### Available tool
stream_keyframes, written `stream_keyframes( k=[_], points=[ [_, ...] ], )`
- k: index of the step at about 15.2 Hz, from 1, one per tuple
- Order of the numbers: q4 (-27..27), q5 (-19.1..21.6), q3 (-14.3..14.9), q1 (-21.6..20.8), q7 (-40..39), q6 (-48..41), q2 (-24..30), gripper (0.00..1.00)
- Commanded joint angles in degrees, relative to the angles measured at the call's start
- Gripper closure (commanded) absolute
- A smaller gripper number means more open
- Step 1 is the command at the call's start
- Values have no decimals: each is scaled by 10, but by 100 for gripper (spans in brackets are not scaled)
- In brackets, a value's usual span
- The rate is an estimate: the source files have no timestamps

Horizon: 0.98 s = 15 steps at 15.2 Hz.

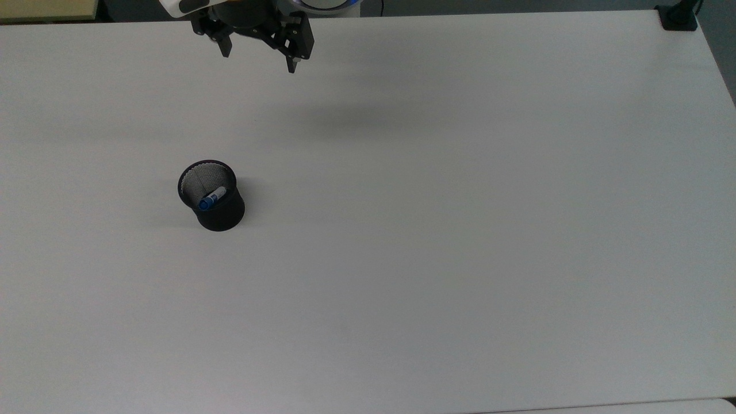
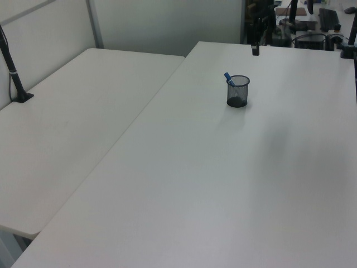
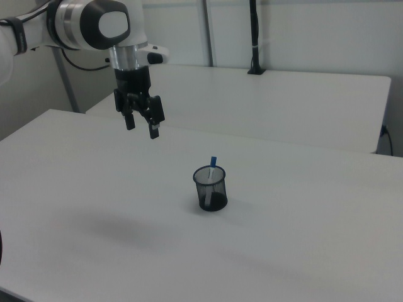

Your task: Remove the marker

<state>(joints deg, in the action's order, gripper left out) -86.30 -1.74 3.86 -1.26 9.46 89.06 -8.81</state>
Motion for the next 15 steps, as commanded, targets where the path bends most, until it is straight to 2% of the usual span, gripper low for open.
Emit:
stream_keyframes(
  k=[1, 10, 15],
  points=[
    [-13, 5, 4, -1, -14, -7, 16, 0],
    [-9, 0, 4, -1, -17, 1, -1, 0],
    [-9, 0, 5, 42, -28, 82, -24, 0]
  ],
)
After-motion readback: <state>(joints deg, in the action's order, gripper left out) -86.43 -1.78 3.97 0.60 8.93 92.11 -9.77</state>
